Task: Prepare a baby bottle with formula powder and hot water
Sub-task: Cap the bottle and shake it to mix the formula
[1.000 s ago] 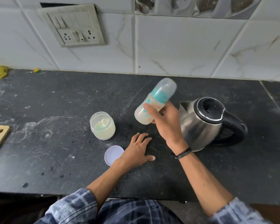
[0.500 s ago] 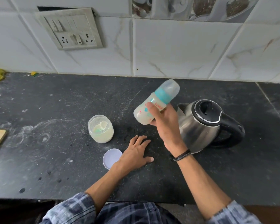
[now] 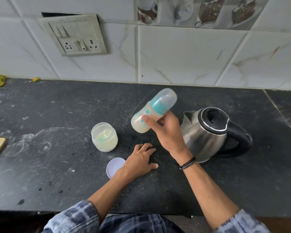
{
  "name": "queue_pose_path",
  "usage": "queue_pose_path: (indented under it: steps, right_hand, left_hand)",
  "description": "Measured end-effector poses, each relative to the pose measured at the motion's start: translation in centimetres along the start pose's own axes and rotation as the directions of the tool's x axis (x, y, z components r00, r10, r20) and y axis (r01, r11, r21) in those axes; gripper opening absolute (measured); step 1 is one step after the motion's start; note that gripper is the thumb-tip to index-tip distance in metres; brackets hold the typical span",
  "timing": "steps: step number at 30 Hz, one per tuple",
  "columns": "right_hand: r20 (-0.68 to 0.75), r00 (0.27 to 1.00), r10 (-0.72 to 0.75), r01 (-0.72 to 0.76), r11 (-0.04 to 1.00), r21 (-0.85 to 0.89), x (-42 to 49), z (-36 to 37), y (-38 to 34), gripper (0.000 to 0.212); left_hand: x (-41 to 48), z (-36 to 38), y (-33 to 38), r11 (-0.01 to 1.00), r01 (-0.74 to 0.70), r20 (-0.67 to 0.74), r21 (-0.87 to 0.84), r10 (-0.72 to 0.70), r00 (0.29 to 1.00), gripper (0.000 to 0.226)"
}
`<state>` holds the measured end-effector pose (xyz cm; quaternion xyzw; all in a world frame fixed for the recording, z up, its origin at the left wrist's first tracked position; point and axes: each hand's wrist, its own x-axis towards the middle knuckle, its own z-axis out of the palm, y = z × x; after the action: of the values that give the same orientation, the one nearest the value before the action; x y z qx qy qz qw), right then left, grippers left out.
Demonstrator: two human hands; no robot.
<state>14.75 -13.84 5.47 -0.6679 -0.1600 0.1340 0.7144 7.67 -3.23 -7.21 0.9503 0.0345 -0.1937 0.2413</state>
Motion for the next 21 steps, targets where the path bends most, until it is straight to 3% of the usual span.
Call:
queue_pose_path:
  steps: [4, 6, 8, 9, 11, 13, 16, 17, 20, 21]
  right_hand:
    - [-0.286, 0.958, -0.018, 0.142, 0.897, 0.418, 0.2, 0.2, -2.4, 0.057]
    - [-0.235, 0.972, 0.012, 0.073, 0.934, 0.349, 0.8, -0.3, -2.3, 0.055]
    - [-0.061, 0.998, 0.028, -0.022, 0.996, 0.087, 0.7, -0.7, -1.2, 0.043]
    - [-0.046, 0.999, 0.014, -0.013, 1.0, 0.025, 0.5, -0.8, -0.8, 0.041]
    - [-0.131, 0.991, 0.023, 0.0, 0.985, 0.175, 0.4, -0.7, -1.4, 0.036]
    - [-0.121, 0.992, 0.037, -0.008, 0.973, 0.232, 0.7, -0.7, -1.8, 0.031]
    - [-0.006, 1.0, -0.018, 0.018, 1.0, -0.012, 0.6, -0.7, -1.0, 0.031]
    - [-0.059, 0.996, -0.06, 0.062, 0.998, 0.025, 0.5, -0.6, -0.7, 0.03]
    - [-0.311, 0.949, -0.045, 0.163, 0.918, 0.362, 0.2, -0.1, -1.3, 0.024]
    - [-0.293, 0.956, -0.034, 0.149, 0.914, 0.378, 0.2, 0.0, -1.4, 0.024]
  left_hand:
    - [-0.1, -0.3, 0.0, 1.0, -0.003, -0.024, -0.004, 0.003, 1.0, 0.073]
    - [-0.2, -0.2, 0.2, 1.0, -0.002, -0.021, -0.001, 0.002, 1.0, 0.074]
    - [-0.2, -0.2, 0.2, 1.0, 0.0, -0.017, 0.008, 0.0, 1.0, 0.074]
    - [-0.2, -0.3, 0.2, 1.0, -0.001, -0.013, 0.012, 0.001, 1.0, 0.074]
    - [-0.2, -0.5, 0.1, 1.0, -0.004, -0.012, 0.006, 0.004, 1.0, 0.073]
    - [-0.2, -0.4, 0.2, 1.0, -0.004, -0.014, -0.005, 0.004, 1.0, 0.074]
    - [-0.3, -0.2, 0.2, 1.0, -0.002, -0.017, 0.003, 0.002, 1.0, 0.074]
    - [-0.3, -0.3, 0.1, 1.0, -0.002, -0.015, 0.006, 0.002, 1.0, 0.074]
    - [-0.2, -0.4, 0.0, 1.0, -0.004, -0.02, -0.004, 0.004, 1.0, 0.072]
    - [-0.1, -0.4, 0.1, 1.0, -0.002, -0.02, -0.01, 0.002, 1.0, 0.072]
